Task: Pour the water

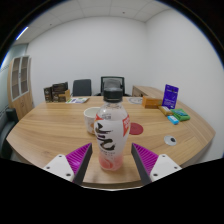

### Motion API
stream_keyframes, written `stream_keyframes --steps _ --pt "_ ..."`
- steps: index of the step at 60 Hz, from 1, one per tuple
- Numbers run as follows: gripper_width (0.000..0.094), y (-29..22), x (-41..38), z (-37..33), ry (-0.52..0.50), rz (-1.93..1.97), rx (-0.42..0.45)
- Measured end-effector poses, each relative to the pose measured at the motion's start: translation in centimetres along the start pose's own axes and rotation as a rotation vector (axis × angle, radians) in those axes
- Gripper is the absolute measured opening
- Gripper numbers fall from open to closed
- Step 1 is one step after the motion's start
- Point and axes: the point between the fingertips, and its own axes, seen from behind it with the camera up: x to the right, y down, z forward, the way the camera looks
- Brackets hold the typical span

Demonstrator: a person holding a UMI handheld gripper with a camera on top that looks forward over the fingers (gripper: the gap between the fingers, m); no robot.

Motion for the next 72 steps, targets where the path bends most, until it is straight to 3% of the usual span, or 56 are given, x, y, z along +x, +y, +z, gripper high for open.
stream_keyframes --steps 5,10,24,33,55,62,72 --pt "0.0686 -0.4 0.0 2.0 0.015 -0.009 0.025" --pt "0.0482 -0.9 0.2 2.9 0.031 -0.021 0.056" --pt "0.0290 -2.0 0.8 2.1 0.073 -0.009 0.083" --pt "0.0291 -6.1 2.7 0.4 0.140 -0.107 0.106" --pt "0.0288 -21.7 10.0 2.2 0.454 -0.826 0.133" --pt "0.0289 -23.6 9.8 5.5 0.534 -1.159 0.102" --pt "0.0287 -22.6 7.7 10.7 0.568 -1.630 0.040"
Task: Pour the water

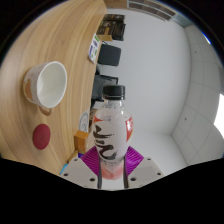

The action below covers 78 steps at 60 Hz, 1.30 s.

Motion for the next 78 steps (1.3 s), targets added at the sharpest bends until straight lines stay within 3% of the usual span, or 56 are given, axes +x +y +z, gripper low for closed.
stream_keyframes --steps 12,26,43,54,62,78 --pt "0.0288 -2.0 -2.1 1.3 0.045 -0.343 0.047" --pt "0.0289 -2.1 -3.6 1.3 0.002 -0.330 0.065" --pt "0.0295 -1.7 1.7 -0.3 -0.138 0.499 0.100" --pt "0.0295 -0.7 5.0 0.0 -0.252 1.093 0.173" --pt "0.0295 -0.4 1.7 1.4 -0.390 1.394 0.165" --pt "0.0295 -0.7 -9.0 2.7 -0.533 1.569 0.093"
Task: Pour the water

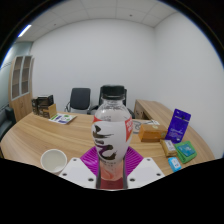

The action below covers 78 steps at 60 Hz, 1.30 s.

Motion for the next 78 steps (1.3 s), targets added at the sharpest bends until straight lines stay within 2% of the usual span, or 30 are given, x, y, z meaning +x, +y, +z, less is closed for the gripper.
stream_keyframes --steps 16,18,21,25,30,33,35,38,41,45,62,78 --pt "0.0301 7.1 0.0 2.5 -0.014 0.076 -0.078" --pt "0.0297 6.5 0.2 2.5 -0.009 0.079 -0.040" --pt "0.0297 6.7 0.4 2.6 -0.006 0.086 -0.032" --pt "0.0348 6.7 0.3 2.2 -0.001 0.094 -0.028" --pt "0.0452 6.7 0.3 2.2 0.009 0.071 -0.028" --pt "0.0515 7.2 0.3 2.0 0.018 0.061 -0.057" --pt "0.0636 7.7 0.3 1.8 0.023 0.061 -0.089" --pt "0.0872 7.8 -0.1 1.3 0.016 0.070 -0.115" --pt "0.0833 7.6 -0.1 0.4 0.021 0.075 -0.130" --pt "0.0869 7.0 -0.3 -1.3 0.037 0.067 -0.139" --pt "0.0857 1.7 -3.9 -14.0 0.097 0.026 -0.143" --pt "0.0849 0.0 -7.7 -25.7 0.135 0.053 -0.143"
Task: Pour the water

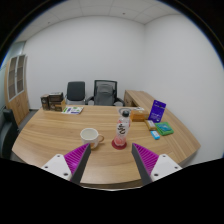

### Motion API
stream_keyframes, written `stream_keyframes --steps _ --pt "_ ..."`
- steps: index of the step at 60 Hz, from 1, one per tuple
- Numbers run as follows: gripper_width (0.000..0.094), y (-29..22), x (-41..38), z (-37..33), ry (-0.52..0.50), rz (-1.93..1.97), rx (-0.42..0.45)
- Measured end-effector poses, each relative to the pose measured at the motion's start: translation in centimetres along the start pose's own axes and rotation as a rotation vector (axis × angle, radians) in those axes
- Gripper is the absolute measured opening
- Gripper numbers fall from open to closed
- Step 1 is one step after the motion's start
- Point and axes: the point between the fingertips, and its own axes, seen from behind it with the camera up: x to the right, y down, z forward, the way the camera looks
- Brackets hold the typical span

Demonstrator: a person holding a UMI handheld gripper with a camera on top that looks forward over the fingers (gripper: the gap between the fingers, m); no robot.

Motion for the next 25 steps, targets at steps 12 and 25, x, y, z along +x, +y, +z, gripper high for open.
stream_keyframes --steps 12,25 --pt "0.0850 1.0 -0.2 -3.9 0.008 -0.004 0.002" --pt "0.0850 1.7 0.6 -4.5 0.002 -0.031 -0.007"
